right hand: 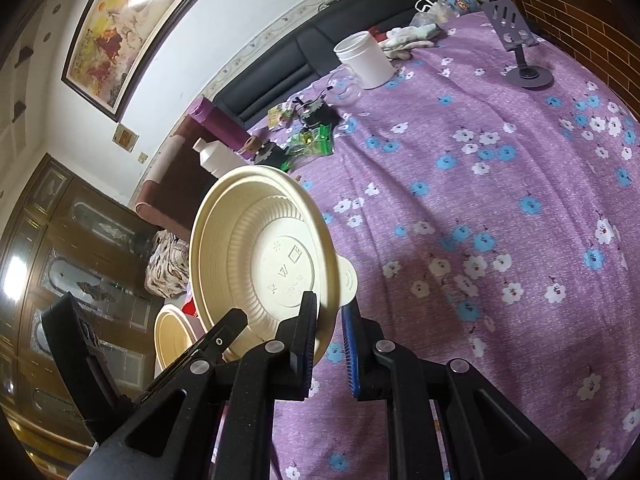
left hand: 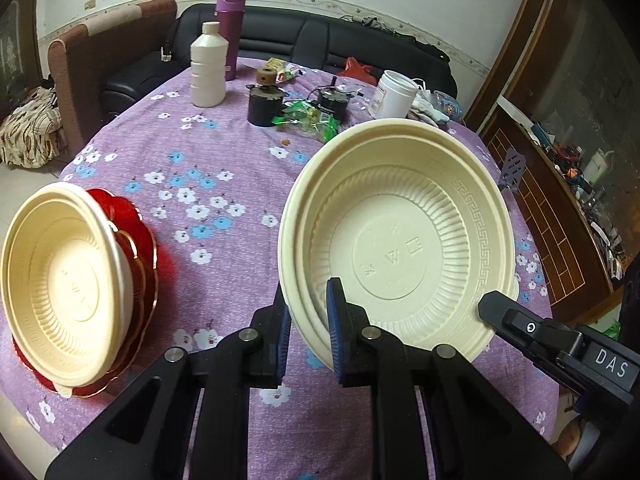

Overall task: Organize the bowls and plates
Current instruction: 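Lift the second beige bowl and carry it toward the red plate stack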

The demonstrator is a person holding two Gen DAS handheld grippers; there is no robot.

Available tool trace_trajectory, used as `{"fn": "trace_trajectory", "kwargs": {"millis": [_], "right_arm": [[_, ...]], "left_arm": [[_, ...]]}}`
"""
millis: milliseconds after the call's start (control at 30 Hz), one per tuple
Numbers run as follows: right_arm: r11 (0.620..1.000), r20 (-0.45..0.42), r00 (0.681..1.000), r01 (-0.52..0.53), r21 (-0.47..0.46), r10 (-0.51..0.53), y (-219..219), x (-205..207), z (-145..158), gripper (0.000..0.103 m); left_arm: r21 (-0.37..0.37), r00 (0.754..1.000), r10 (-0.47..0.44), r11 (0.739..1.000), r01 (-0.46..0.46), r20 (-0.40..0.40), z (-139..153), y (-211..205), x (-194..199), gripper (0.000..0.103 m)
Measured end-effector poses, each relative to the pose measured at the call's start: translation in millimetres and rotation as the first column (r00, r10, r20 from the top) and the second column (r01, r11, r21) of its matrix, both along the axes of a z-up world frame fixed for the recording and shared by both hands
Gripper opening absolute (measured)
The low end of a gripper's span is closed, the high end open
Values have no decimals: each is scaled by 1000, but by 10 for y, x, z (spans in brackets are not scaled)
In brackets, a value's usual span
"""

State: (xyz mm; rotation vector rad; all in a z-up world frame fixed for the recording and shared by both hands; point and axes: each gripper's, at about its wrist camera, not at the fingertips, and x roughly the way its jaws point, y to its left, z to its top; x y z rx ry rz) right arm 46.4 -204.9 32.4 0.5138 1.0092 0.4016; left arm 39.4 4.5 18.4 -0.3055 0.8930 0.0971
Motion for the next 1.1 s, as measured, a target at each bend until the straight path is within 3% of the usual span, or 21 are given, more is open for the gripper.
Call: {"fn": "trace_trajectory", "kwargs": {"millis": [1100], "right_arm": [[991,35,990,-135,15,135,588,-103,68,12]], "left_arm": [[-19,993,118,993,-118,27,57,537,-404,15]]}}
